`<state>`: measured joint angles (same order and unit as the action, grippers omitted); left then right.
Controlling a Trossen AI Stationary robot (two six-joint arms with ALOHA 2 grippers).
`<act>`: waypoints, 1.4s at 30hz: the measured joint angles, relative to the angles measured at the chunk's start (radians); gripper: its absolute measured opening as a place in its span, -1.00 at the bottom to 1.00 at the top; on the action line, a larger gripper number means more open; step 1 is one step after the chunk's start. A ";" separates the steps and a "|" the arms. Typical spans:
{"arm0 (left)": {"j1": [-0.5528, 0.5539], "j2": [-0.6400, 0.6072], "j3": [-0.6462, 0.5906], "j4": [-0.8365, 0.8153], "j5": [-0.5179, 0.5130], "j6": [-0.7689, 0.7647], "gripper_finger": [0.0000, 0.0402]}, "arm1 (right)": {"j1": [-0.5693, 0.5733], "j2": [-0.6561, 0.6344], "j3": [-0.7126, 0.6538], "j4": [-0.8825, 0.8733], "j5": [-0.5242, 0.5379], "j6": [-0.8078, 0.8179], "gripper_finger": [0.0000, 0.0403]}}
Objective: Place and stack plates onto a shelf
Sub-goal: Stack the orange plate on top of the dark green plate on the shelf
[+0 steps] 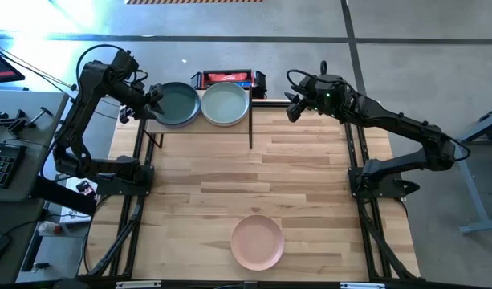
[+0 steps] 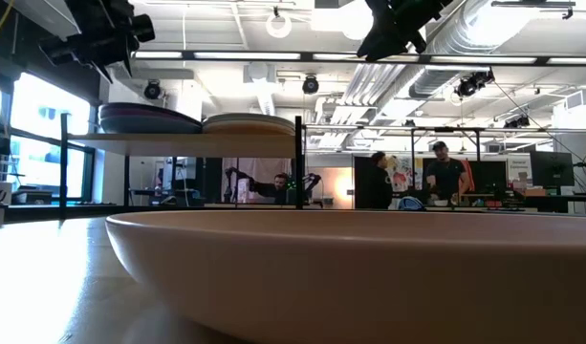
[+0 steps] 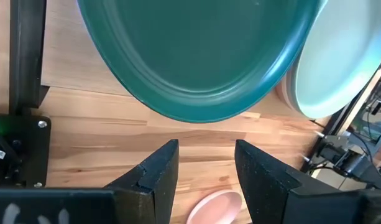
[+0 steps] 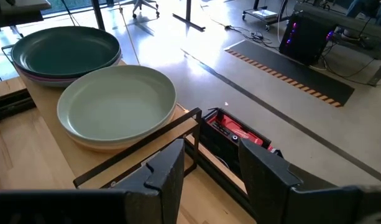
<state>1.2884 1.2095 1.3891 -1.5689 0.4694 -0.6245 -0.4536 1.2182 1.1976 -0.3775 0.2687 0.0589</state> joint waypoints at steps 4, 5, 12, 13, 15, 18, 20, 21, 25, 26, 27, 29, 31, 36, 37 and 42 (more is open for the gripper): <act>0.000 0.000 0.000 0.000 -0.001 0.039 -0.28 | 0.000 0.000 0.000 0.000 0.000 0.000 -0.30; 0.000 0.000 0.000 -0.001 -0.001 0.055 -0.28 | 0.000 0.000 0.000 0.000 0.000 0.000 -0.30; -0.053 -0.004 0.000 -0.001 0.019 0.251 -0.28 | 0.000 0.000 0.000 0.000 -0.089 0.012 -0.30; -0.069 -0.009 0.000 -0.002 0.019 0.278 -0.28 | 0.000 0.000 0.000 0.000 -0.118 0.017 -0.30; -0.109 -0.016 0.000 -0.002 0.018 0.320 -0.28 | 0.000 0.000 0.000 0.000 -0.163 0.043 -0.30; -0.183 -0.025 0.000 0.006 0.013 0.358 -0.28 | 0.001 0.000 0.000 0.000 -0.198 0.094 -0.30; -0.236 -0.032 0.000 0.022 -0.016 0.366 -0.28 | 0.002 0.000 0.000 -0.004 -0.215 0.130 -0.30; -0.265 -0.034 0.000 0.033 -0.040 0.366 -0.28 | 0.003 0.000 0.000 -0.011 -0.221 0.152 -0.30; -0.384 -0.042 0.000 0.062 -0.102 0.367 -0.28 | 0.031 0.000 0.000 -0.067 -0.228 0.234 -0.30; -0.412 -0.045 0.000 0.066 -0.104 0.367 -0.28 | 0.043 0.000 0.000 -0.085 -0.229 0.257 -0.30; -0.438 -0.047 0.000 0.070 -0.104 0.367 -0.28 | 0.056 0.000 0.000 -0.101 -0.229 0.281 -0.30; -0.486 -0.051 0.000 0.072 -0.105 0.367 -0.28 | 0.088 0.004 0.000 -0.123 -0.229 0.335 -0.30; -0.531 -0.055 0.000 0.072 -0.105 0.367 -0.28 | 0.125 0.012 0.000 -0.138 -0.229 0.392 -0.30; -0.631 -0.057 0.000 0.071 -0.105 0.365 -0.28 | 0.231 0.056 0.000 -0.140 -0.229 0.523 -0.30; -0.650 -0.057 0.000 0.071 -0.106 0.365 -0.28 | 0.252 0.068 0.000 -0.139 -0.229 0.549 -0.30; -0.741 -0.057 0.000 0.070 -0.113 0.366 -0.28 | 0.355 0.135 0.000 -0.146 -0.227 0.654 -0.30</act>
<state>0.5474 1.1522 1.3891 -1.4986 0.3564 -0.2584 -0.0988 1.3532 1.1973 -0.5237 0.0414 0.7134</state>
